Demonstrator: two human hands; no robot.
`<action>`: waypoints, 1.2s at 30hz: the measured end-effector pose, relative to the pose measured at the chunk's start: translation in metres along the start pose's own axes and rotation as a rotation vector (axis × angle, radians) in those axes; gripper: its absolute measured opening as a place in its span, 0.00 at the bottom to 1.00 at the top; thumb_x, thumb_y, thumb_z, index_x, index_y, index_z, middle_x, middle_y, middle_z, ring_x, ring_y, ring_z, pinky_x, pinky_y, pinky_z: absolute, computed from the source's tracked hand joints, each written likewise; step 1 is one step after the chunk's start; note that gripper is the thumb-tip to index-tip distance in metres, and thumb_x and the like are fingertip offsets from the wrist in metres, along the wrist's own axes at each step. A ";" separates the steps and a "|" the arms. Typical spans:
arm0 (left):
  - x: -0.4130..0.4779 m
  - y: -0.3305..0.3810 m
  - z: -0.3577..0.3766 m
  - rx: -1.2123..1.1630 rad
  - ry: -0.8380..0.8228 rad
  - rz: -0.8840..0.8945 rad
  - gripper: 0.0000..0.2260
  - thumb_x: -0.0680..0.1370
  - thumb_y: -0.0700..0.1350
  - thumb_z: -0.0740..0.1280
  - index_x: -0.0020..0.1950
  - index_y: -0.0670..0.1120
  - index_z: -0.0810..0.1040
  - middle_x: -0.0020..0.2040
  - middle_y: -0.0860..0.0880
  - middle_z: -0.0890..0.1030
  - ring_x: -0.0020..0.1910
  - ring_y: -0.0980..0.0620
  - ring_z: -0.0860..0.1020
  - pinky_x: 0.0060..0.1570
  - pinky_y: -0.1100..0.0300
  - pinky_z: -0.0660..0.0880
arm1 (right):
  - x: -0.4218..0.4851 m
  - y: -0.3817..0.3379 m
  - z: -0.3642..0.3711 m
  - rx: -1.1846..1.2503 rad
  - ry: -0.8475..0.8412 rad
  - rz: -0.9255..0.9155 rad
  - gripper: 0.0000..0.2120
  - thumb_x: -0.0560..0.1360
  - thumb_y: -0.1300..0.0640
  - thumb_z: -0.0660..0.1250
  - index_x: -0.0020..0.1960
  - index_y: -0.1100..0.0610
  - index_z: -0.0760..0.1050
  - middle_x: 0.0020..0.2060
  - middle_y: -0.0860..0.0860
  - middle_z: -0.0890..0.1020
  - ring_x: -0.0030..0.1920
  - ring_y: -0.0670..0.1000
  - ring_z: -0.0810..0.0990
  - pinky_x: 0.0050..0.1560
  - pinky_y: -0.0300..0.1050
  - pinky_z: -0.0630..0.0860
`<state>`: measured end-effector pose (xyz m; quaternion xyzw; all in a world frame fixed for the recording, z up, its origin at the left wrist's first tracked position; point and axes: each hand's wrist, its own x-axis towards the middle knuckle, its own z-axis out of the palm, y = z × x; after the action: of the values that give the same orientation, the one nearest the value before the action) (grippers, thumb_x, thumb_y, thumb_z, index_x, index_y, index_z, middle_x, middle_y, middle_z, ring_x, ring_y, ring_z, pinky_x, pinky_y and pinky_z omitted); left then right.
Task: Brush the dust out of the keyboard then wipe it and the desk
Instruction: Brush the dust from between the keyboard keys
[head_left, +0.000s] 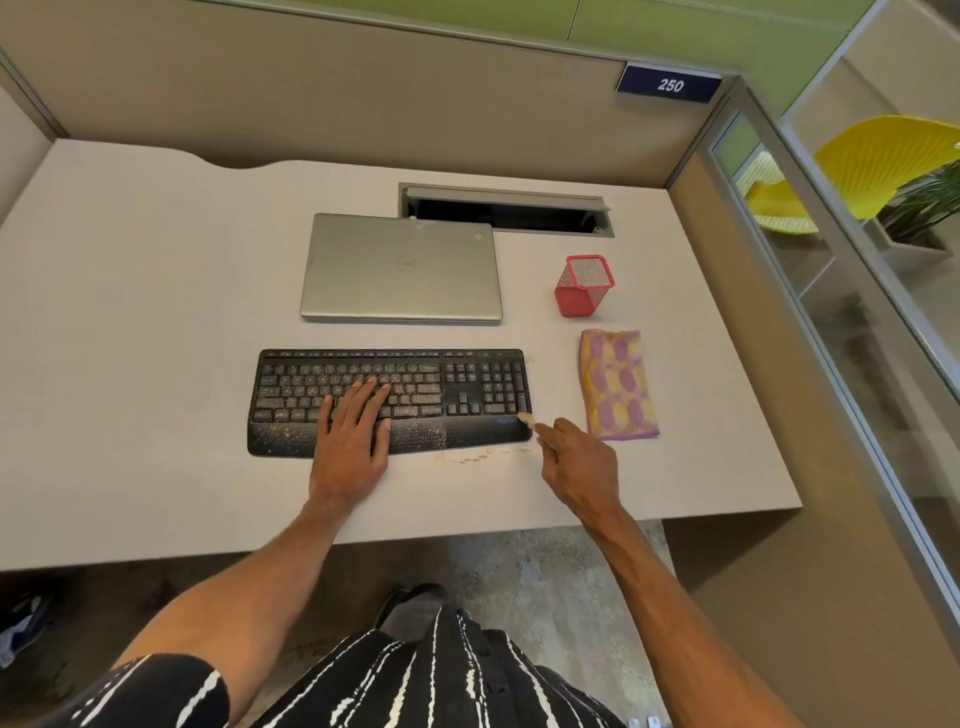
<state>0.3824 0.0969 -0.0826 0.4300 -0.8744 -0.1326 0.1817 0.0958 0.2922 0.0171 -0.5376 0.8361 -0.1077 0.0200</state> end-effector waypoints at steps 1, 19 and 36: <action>0.000 0.000 0.000 0.000 0.000 -0.001 0.26 0.89 0.54 0.55 0.88 0.51 0.63 0.87 0.48 0.64 0.87 0.47 0.59 0.87 0.37 0.49 | -0.006 0.000 0.001 0.006 -0.006 0.003 0.08 0.80 0.58 0.70 0.58 0.52 0.84 0.36 0.46 0.76 0.29 0.49 0.73 0.26 0.40 0.61; 0.000 -0.001 0.003 0.014 0.006 0.008 0.26 0.89 0.54 0.54 0.88 0.50 0.62 0.87 0.48 0.63 0.88 0.47 0.58 0.87 0.36 0.50 | -0.026 -0.010 0.005 0.074 -0.091 0.054 0.08 0.82 0.52 0.65 0.51 0.48 0.84 0.38 0.44 0.79 0.36 0.46 0.76 0.32 0.39 0.67; -0.001 -0.009 0.005 0.079 -0.037 0.042 0.26 0.91 0.53 0.50 0.89 0.48 0.59 0.89 0.47 0.57 0.89 0.47 0.52 0.86 0.35 0.47 | 0.001 -0.098 0.019 0.084 -0.099 -0.109 0.11 0.83 0.52 0.66 0.63 0.49 0.82 0.46 0.45 0.82 0.40 0.48 0.81 0.37 0.39 0.77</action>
<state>0.3868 0.0932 -0.0911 0.4159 -0.8910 -0.1019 0.1510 0.1863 0.2495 0.0183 -0.5856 0.7984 -0.1169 0.0777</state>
